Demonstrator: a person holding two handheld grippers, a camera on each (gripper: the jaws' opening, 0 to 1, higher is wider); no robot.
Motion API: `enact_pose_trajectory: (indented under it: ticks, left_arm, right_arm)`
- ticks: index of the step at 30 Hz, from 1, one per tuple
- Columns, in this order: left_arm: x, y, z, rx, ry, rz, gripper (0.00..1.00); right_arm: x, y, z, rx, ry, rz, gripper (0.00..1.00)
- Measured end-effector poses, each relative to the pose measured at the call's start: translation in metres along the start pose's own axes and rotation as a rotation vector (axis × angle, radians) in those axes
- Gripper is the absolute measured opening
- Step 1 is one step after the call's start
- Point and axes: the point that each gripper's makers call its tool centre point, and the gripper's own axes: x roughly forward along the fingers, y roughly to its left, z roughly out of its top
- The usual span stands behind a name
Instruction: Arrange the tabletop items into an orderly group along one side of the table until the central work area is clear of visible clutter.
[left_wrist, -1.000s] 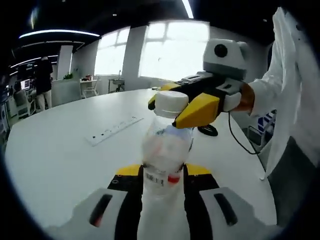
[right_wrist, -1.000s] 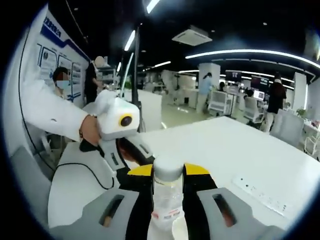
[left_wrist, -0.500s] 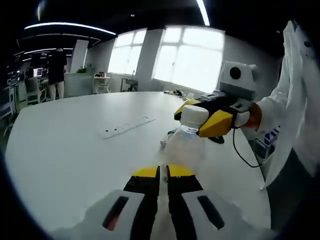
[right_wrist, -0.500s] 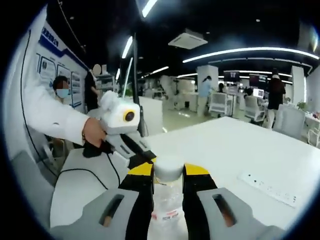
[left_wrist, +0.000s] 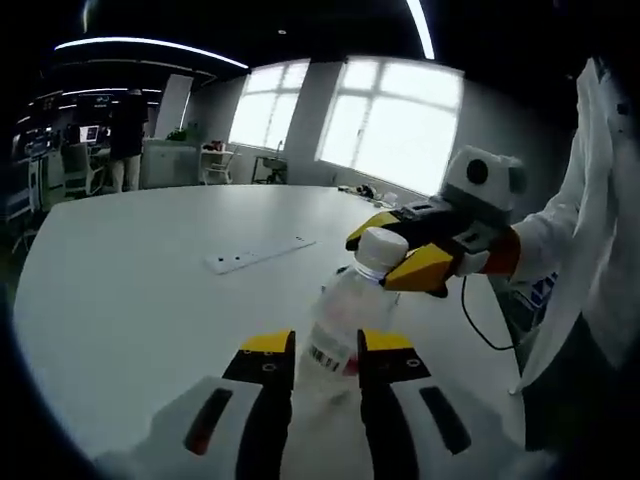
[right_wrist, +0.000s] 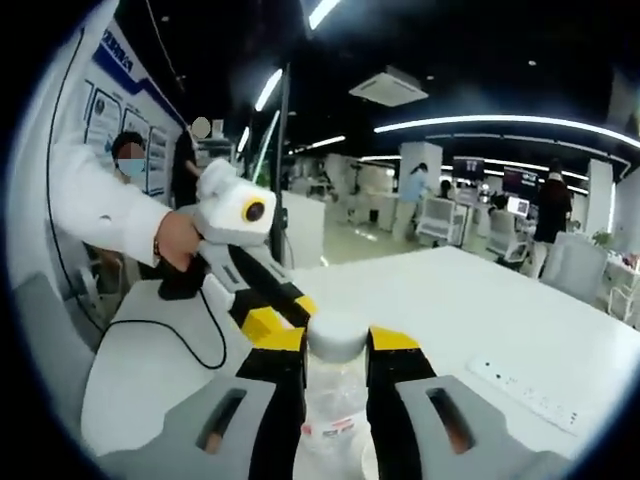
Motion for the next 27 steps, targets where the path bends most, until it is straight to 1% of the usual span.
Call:
enact_pose_trajectory:
  ticks: [7,9,11,14,16,20,27]
  left_arm:
    - [-0.003,-0.008,0.002,-0.004,0.004,0.005,0.27]
    - [-0.005,-0.009,0.002,-0.001,0.005,0.009,0.27]
    - [-0.007,-0.010,0.003,-0.003,0.005,0.011,0.28]
    - [-0.010,-0.013,0.004,0.001,0.007,0.017,0.28]
    - [-0.011,-0.015,0.006,0.003,0.007,0.021,0.29]
    - [-0.013,-0.020,0.009,0.003,0.008,0.024,0.33]
    - [-0.018,-0.031,0.017,-0.001,0.009,0.031,0.41]
  right_arm:
    - [-0.003,0.002,0.000,-0.001,0.011,0.007,0.21]
    - [-0.004,0.002,0.002,0.002,0.006,0.007,0.23]
    - [-0.005,0.001,0.003,0.002,0.000,0.000,0.29]
    - [-0.006,0.002,0.003,0.007,0.003,0.001,0.29]
    - [-0.008,0.002,0.006,0.018,-0.005,-0.003,0.33]
    - [-0.013,0.001,0.010,0.023,-0.010,-0.015,0.38]
    - [-0.032,-0.006,0.017,0.054,-0.022,-0.052,0.45]
